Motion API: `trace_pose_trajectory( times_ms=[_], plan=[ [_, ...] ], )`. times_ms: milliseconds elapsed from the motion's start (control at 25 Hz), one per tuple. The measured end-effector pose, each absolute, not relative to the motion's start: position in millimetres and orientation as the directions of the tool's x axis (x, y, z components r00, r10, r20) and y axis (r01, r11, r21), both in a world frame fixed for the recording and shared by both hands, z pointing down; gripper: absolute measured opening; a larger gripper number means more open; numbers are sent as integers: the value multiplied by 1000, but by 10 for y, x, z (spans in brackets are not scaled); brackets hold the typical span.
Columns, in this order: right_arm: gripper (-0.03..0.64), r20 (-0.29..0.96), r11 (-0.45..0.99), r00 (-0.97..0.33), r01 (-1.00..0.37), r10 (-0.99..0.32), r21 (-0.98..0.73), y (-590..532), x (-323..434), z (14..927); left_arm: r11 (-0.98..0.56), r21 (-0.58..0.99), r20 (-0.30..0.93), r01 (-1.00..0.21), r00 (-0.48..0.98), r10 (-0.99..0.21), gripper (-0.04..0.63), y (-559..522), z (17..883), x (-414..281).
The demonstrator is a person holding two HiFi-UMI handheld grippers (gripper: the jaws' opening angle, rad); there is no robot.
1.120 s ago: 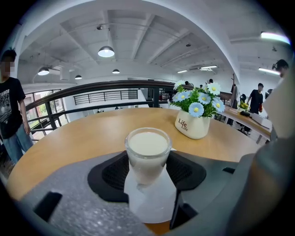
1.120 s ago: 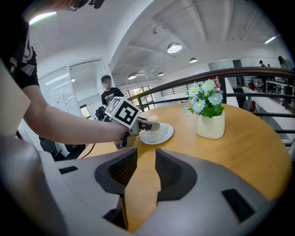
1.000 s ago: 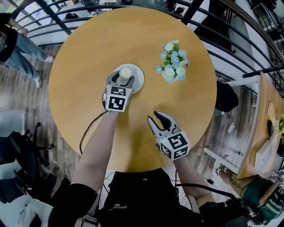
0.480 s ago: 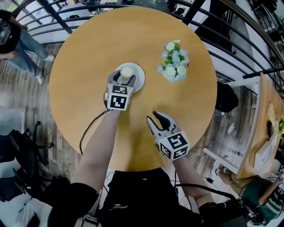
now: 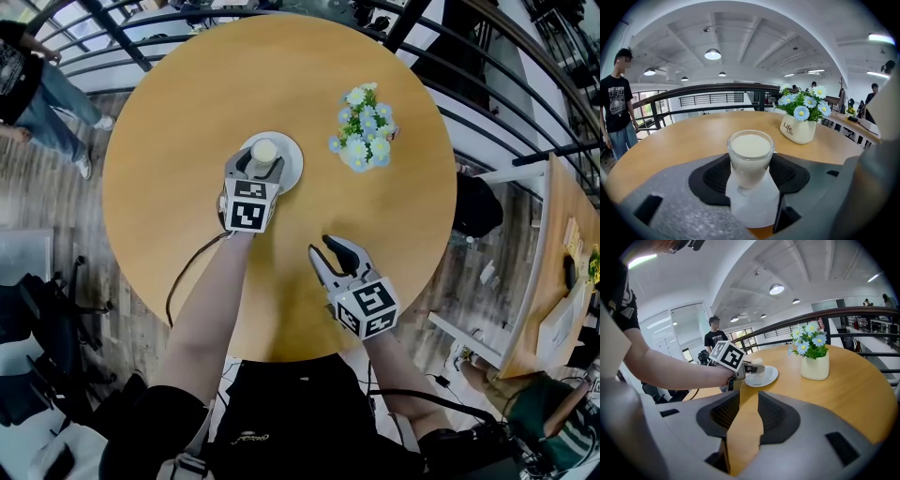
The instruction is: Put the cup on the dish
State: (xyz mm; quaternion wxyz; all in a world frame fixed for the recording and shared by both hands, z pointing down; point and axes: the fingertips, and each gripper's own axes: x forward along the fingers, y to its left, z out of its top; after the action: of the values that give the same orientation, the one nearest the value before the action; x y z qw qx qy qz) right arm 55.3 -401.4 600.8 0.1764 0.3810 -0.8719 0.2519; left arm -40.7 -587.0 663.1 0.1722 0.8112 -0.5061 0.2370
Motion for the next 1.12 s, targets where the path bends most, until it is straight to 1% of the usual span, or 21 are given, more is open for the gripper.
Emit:
trace_pose_trajectory(
  times_ms=[280,400,520,1120],
  plan=[
    [108,501,581,-646,-755,-577,-305,-4003,602,6000,-407,36,553,-913,358,-752,261,-5854,6678,-433],
    [109,500,579,-645,-756,-578,-305,-4013,626,6000,-407,48,551,-912,364,-751,285,-5835,6697,-417],
    [109,502,578,-644,-756,-577,-307,-4016,640,6021,-405,50,549,-913,364,-752,293,-5844,6699,-408],
    [109,502,591,-644,-754,-578,-287,-3996,610,5957,-399,47,557,-916,356,-750,293,-5780,6649,-439]
  ],
)
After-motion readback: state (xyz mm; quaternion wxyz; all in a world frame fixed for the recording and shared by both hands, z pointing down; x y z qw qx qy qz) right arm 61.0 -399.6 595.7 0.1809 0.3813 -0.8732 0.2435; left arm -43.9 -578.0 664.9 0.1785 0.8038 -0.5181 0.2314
